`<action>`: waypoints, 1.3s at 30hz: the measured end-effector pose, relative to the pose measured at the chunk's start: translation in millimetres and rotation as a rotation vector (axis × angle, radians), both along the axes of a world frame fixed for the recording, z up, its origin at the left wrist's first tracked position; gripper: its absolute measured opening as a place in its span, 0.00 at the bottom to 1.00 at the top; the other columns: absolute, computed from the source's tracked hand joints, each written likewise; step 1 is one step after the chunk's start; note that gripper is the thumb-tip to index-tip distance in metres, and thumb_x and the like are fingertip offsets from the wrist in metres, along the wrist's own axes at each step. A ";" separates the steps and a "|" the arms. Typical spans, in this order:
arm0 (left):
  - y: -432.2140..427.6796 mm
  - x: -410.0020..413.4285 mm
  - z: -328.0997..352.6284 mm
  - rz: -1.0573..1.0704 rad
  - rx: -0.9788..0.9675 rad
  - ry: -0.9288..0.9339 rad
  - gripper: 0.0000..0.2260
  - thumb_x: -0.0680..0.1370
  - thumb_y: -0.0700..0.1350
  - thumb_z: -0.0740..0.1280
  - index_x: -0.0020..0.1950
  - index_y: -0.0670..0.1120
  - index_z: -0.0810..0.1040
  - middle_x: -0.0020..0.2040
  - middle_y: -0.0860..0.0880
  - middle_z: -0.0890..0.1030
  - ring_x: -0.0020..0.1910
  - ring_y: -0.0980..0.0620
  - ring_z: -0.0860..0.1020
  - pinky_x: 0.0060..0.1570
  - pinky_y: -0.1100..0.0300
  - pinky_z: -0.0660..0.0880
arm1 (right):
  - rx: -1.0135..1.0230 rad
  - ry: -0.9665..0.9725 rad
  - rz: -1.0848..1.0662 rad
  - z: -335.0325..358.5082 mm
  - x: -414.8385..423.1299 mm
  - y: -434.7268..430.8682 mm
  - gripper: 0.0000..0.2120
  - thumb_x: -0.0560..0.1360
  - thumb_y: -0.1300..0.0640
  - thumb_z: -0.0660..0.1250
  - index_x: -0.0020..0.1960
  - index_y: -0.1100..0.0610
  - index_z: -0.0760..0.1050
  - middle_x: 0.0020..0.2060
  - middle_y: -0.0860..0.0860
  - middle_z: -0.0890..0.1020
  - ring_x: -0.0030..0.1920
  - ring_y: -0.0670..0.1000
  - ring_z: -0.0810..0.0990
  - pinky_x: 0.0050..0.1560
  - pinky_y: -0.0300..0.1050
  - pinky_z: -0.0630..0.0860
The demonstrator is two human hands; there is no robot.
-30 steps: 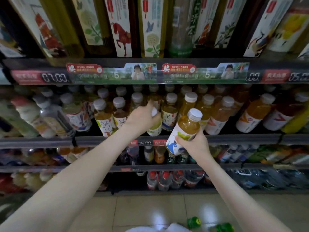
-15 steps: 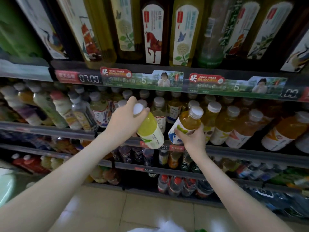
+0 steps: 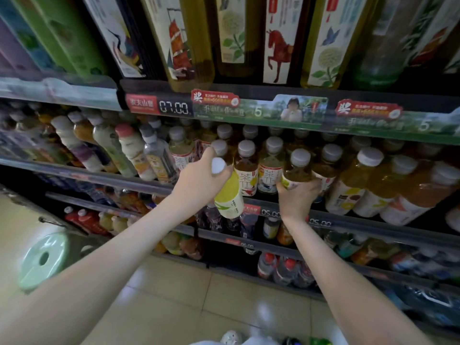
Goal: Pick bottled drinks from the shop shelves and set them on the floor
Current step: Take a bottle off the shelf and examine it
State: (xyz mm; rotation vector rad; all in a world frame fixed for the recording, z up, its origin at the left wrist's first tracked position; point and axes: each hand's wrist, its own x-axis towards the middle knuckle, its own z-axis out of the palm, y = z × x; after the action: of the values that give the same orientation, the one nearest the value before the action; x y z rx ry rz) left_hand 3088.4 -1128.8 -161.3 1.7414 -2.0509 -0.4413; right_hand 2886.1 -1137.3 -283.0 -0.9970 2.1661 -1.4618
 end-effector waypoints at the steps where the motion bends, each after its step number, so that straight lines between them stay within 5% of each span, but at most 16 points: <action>1: 0.4 -0.4 -2.8 -0.011 0.038 0.011 0.14 0.78 0.58 0.62 0.50 0.51 0.60 0.29 0.47 0.76 0.25 0.48 0.76 0.22 0.56 0.66 | 0.037 0.020 -0.009 0.7 0.1 -0.5 0.46 0.68 0.50 0.77 0.73 0.66 0.55 0.71 0.61 0.64 0.72 0.59 0.62 0.66 0.41 0.59; 7: 9.5 -4.4 -17.0 -0.074 0.150 0.097 0.14 0.79 0.57 0.62 0.51 0.48 0.64 0.33 0.45 0.78 0.30 0.44 0.79 0.30 0.53 0.73 | 0.177 0.239 -0.007 5.2 -2.3 7.1 0.44 0.68 0.47 0.77 0.71 0.66 0.57 0.68 0.64 0.66 0.68 0.63 0.65 0.65 0.54 0.65; 13: 7.6 -5.3 -24.8 -0.120 0.157 0.066 0.15 0.79 0.58 0.61 0.49 0.48 0.62 0.33 0.45 0.78 0.29 0.44 0.79 0.31 0.54 0.72 | 0.075 0.896 0.083 17.1 -14.1 19.0 0.47 0.63 0.63 0.78 0.74 0.56 0.53 0.68 0.66 0.67 0.66 0.67 0.66 0.62 0.65 0.66; 17: 6.1 -5.6 -22.1 -0.158 0.178 0.088 0.14 0.79 0.57 0.62 0.49 0.47 0.63 0.34 0.43 0.79 0.31 0.43 0.79 0.35 0.49 0.77 | 0.153 1.254 0.195 16.5 -17.8 15.7 0.47 0.58 0.69 0.77 0.74 0.53 0.66 0.72 0.64 0.64 0.71 0.66 0.63 0.65 0.68 0.64; 24: 9.3 -2.4 -9.0 -0.201 0.164 0.120 0.14 0.79 0.57 0.62 0.50 0.47 0.63 0.36 0.42 0.79 0.33 0.41 0.79 0.38 0.45 0.78 | 0.225 1.435 0.122 25.4 -19.7 8.0 0.33 0.61 0.67 0.75 0.66 0.54 0.76 0.67 0.65 0.73 0.66 0.66 0.72 0.64 0.65 0.69; 27: 13.2 -2.2 -5.5 -0.204 0.158 0.118 0.15 0.79 0.57 0.62 0.52 0.47 0.64 0.39 0.41 0.79 0.36 0.40 0.79 0.40 0.44 0.78 | 0.297 1.348 0.172 31.3 -15.5 13.5 0.44 0.63 0.63 0.76 0.76 0.52 0.63 0.73 0.64 0.65 0.72 0.65 0.65 0.70 0.65 0.61; 30: 16.6 -2.5 -3.4 -0.215 0.138 0.144 0.15 0.79 0.57 0.62 0.51 0.47 0.64 0.38 0.43 0.79 0.34 0.41 0.79 0.38 0.46 0.78 | 0.246 1.019 0.408 39.4 -3.1 23.1 0.51 0.69 0.51 0.75 0.79 0.48 0.43 0.78 0.60 0.49 0.78 0.60 0.47 0.73 0.63 0.42; 33: 16.8 -4.6 -1.6 -0.230 0.106 0.185 0.15 0.78 0.57 0.62 0.48 0.47 0.64 0.37 0.44 0.79 0.32 0.43 0.79 0.34 0.50 0.77 | 0.066 0.357 0.791 56.2 11.5 44.8 0.37 0.76 0.54 0.69 0.77 0.42 0.52 0.75 0.45 0.60 0.74 0.43 0.55 0.76 0.55 0.54; 35: 14.5 -8.9 1.2 -0.251 0.119 0.238 0.14 0.78 0.57 0.63 0.47 0.47 0.64 0.35 0.45 0.78 0.30 0.44 0.78 0.33 0.50 0.77 | 0.120 0.018 0.988 65.7 13.9 63.4 0.32 0.76 0.58 0.68 0.70 0.34 0.57 0.69 0.34 0.64 0.69 0.34 0.62 0.74 0.46 0.61; 39: 9.2 -32.3 4.8 -0.313 0.148 0.293 0.15 0.77 0.58 0.64 0.47 0.46 0.67 0.37 0.45 0.78 0.34 0.45 0.78 0.34 0.49 0.77 | 0.160 -0.045 0.874 68.8 23.6 87.3 0.41 0.69 0.53 0.76 0.69 0.34 0.52 0.65 0.32 0.65 0.64 0.30 0.67 0.62 0.28 0.65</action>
State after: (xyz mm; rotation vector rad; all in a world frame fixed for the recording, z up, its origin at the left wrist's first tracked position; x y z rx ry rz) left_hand 3056.2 -1119.6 -156.6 1.3343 -2.1179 -0.9077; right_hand 2909.7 -1050.0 -214.2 -1.5444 1.4468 -0.8559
